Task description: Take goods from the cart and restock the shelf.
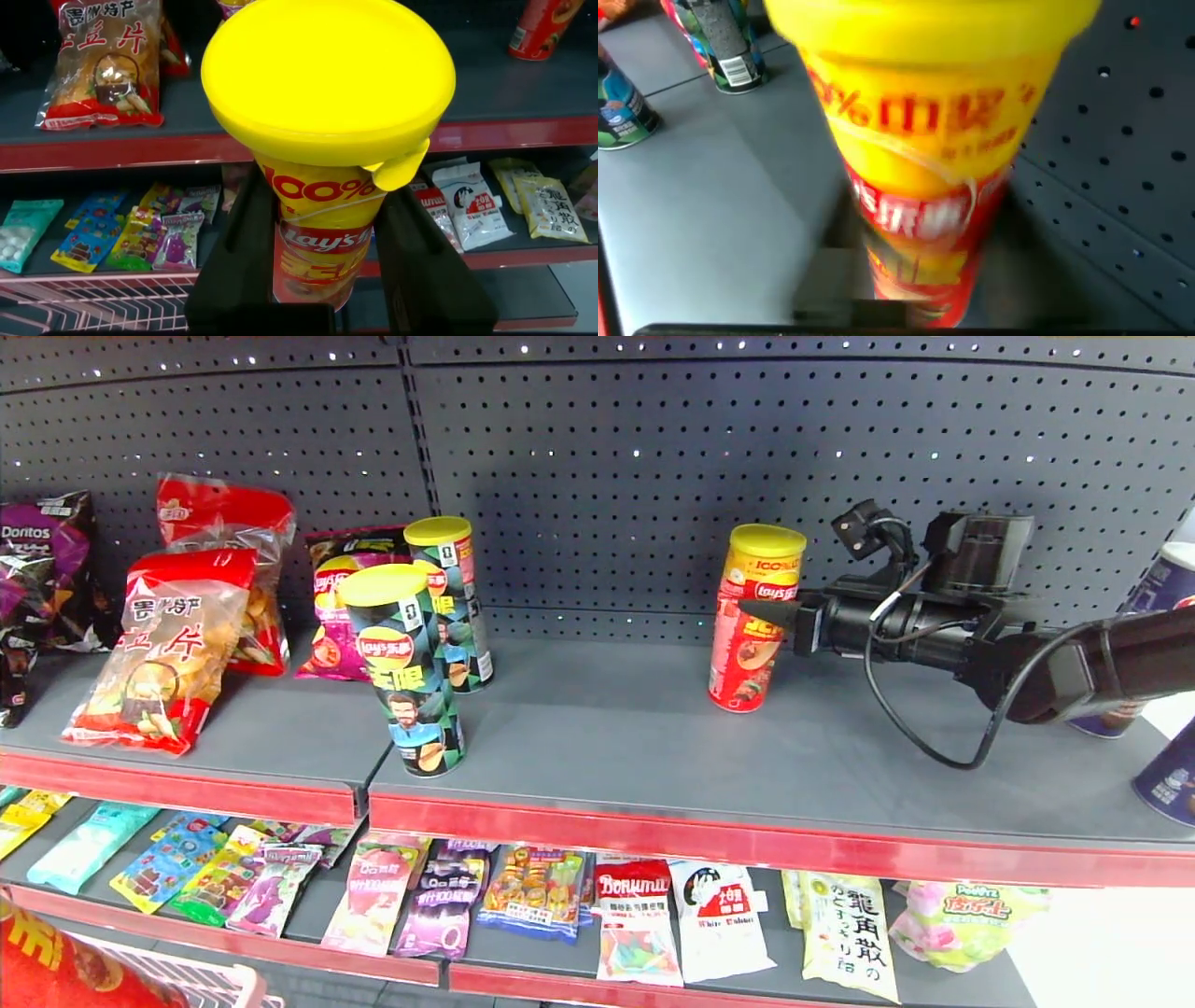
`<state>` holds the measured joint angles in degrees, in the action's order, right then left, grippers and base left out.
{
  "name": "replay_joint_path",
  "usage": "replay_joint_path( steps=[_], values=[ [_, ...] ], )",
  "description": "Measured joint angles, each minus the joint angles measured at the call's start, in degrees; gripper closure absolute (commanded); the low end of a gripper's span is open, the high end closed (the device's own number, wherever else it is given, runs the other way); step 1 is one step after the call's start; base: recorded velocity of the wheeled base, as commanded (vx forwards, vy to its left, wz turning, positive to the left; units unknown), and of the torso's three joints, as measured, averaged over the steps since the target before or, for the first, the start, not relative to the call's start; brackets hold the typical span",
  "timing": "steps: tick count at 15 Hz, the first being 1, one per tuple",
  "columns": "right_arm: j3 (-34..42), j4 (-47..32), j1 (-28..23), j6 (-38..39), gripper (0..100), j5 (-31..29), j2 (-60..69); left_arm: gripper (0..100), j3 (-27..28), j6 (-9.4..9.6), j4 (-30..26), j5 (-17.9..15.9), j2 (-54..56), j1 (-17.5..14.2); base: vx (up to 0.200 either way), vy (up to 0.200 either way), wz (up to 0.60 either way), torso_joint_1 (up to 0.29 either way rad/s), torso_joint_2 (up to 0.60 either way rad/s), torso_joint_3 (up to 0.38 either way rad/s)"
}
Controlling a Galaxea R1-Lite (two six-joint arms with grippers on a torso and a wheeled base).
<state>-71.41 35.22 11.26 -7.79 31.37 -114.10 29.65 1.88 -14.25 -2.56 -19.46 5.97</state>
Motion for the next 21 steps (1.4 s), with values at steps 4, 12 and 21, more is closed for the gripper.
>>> replay_joint_path(
  steps=[4, 12, 21],
  values=[
    [0.3, 0.1, 1.1, -0.1, 100, -2.7, 0.1, 100, -0.1, -0.02, 0.0, 0.0, -0.1, 0.0, 0.000, 0.000, 0.00, 0.000, 0.00, 0.000],
    [19.0, 0.3, 8.4, 5.0, 100, -26.6, 18.5, 100, 0.2, -0.02, 0.1, 0.0, -0.1, 0.0, 0.000, 0.000, 0.00, 0.000, 0.00, 0.000],
    [33.3, 6.9, 19.7, 8.5, 100, -41.4, 25.7, 100, 0.2, -0.02, 0.1, 0.0, 0.0, 0.0, 0.000, 0.000, 0.00, 0.000, 0.00, 0.000]
  ],
)
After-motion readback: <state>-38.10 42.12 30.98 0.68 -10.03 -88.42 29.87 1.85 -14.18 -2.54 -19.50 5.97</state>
